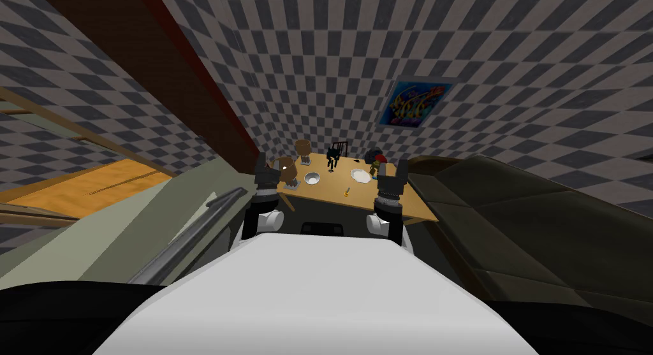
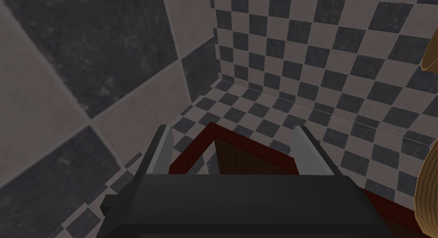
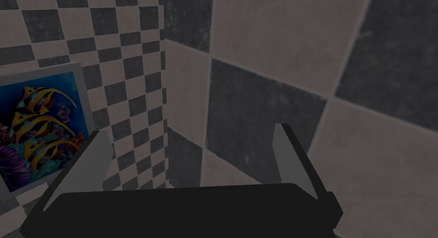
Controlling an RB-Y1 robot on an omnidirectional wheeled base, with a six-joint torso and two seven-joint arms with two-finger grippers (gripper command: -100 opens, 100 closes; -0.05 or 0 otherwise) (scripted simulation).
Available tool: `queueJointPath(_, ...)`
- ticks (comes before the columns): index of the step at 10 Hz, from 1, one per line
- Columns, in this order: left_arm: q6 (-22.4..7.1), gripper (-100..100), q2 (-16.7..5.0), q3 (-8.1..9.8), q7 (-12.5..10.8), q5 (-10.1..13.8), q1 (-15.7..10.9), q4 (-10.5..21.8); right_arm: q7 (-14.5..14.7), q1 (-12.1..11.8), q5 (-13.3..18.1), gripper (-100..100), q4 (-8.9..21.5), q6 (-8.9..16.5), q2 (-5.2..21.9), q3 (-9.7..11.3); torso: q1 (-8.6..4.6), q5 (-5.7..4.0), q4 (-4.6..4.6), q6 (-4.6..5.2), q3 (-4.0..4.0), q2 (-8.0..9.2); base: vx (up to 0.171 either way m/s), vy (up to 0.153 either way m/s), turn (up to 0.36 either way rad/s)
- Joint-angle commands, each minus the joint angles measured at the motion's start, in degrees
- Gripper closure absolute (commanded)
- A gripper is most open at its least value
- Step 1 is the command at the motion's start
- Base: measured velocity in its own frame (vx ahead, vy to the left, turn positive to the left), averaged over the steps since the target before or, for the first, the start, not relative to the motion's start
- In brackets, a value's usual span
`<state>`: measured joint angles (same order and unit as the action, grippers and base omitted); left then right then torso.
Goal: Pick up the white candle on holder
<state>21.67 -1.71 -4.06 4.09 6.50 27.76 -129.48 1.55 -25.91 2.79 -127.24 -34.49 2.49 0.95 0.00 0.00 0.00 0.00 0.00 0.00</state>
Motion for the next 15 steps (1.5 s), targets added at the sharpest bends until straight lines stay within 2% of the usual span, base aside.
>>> queueJointPath(1,0.0,0,0.0,0.0,0.0,0.0,0.0,0.0,-0.5,0.1,0.5,-100,1.7,-0.4,2.1,0.1,0.0,0.0,0.0,0.0,0.0,0.0,-0.006,0.005,0.004)
queueJointPath(6,0.0,0,0.0,0.0,0.0,0.0,0.0,0.0,-2.4,0.9,2.8,-100,9.1,-1.9,9.8,1.1,0.04,0.01,0.01,0.0,0.04,0.07,-0.017,0.015,0.023)
queueJointPath(7,0.0,0,0.0,0.0,0.0,0.0,0.0,0.0,-2.4,0.9,2.8,-100,9.3,-1.9,9.8,1.1,0.05,0.01,0.01,-0.01,0.04,0.07,-0.011,0.012,0.006)
queueJointPath(9,0.0,0,0.0,0.0,0.0,0.0,0.0,0.0,-3.3,1.3,4.2,-100,12.8,-2.6,13.7,1.9,0.02,0.01,0.01,0.0,0.02,0.04,-0.01,0.012,0.046)
queueJointPath(10,0.0,0,0.0,0.0,0.0,0.0,0.0,0.0,-3.3,1.3,4.2,-100,13.5,-2.6,13.9,1.9,0.03,0.0,0.01,-0.01,0.02,0.03,-0.009,0.013,0.018)
queueJointPath(11,0.0,0,0.0,0.0,0.0,0.0,0.0,0.0,-3.7,1.5,4.9,-100,15.8,-3.0,16.1,2.4,0.03,0.01,0.01,0.0,0.02,0.03,-0.012,0.016,0.036)
queueJointPath(12,0.0,0,0.0,0.0,0.0,0.0,0.0,0.0,-3.7,1.5,4.9,-100,15.8,-3.0,16.1,2.4,0.03,0.01,0.01,0.0,0.02,0.03,-0.008,0.01,0.025)
queueJointPath(14,0.0,0,0.0,0.0,0.0,0.0,0.0,0.0,-4.6,2.0,6.6,-100,19.7,-3.6,20.2,3.6,0.03,0.01,0.0,-0.01,0.01,0.02,-0.011,0.017,0.081)
queueJointPath(15,0.0,0,0.0,0.0,0.0,0.0,0.0,0.0,-4.6,2.0,6.6,-100,20.6,-3.6,20.9,3.6,0.04,0.01,0.01,-0.01,0.02,0.04,-0.011,0.013,0.03)
